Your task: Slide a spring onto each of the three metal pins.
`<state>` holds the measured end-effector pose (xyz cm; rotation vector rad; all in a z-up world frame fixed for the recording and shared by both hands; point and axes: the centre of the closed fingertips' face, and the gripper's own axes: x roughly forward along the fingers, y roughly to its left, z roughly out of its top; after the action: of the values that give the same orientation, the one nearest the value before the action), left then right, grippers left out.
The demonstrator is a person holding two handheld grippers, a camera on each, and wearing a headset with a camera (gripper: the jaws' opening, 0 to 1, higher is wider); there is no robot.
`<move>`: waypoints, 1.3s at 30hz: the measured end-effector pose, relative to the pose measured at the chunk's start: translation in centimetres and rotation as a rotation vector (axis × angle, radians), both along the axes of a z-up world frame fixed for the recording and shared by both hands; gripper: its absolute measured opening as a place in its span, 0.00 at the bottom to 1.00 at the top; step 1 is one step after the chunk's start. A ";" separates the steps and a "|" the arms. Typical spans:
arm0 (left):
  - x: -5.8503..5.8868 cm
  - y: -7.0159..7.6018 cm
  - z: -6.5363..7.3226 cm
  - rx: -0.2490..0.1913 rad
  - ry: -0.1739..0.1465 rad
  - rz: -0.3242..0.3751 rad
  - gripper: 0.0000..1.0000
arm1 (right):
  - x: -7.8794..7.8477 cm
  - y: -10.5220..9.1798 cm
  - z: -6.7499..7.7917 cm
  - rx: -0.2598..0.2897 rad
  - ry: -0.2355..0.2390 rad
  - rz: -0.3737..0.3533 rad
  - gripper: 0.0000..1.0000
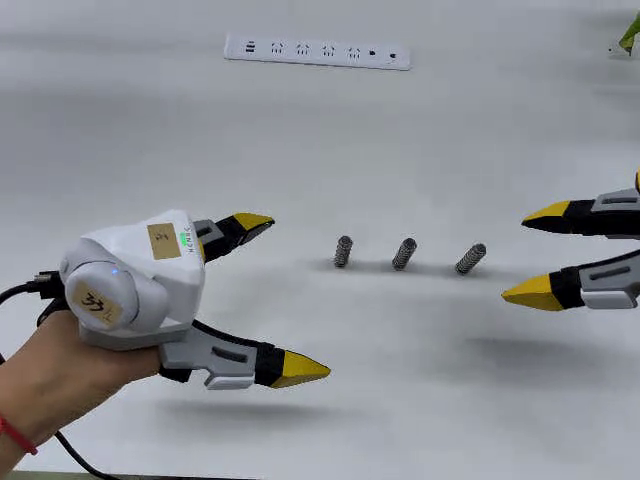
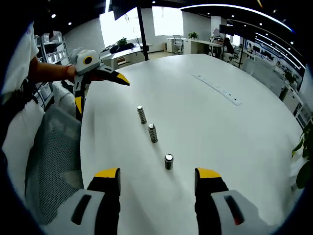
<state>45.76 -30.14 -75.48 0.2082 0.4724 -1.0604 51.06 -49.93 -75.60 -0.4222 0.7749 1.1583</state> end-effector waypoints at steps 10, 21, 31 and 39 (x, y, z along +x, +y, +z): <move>0.1 0.4 0.1 0.016 -0.027 0.022 1.00 | -2.2 -2.3 0.7 0.147 -0.047 -0.055 0.81; -0.4 0.9 -0.6 0.053 -0.024 0.050 1.00 | -3.9 -4.1 0.8 0.231 -0.081 -0.098 0.95; -0.3 0.9 -0.7 0.059 -0.017 0.058 1.00 | -4.0 -4.4 1.1 0.234 -0.106 -0.112 0.97; -0.6 0.7 -0.4 0.061 -0.023 0.050 1.00 | -4.3 -4.5 1.5 0.229 -0.109 -0.115 0.96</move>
<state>45.18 -29.41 -75.84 0.2610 0.4875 -0.9945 46.76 -54.42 -74.13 -0.2440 0.5569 1.0927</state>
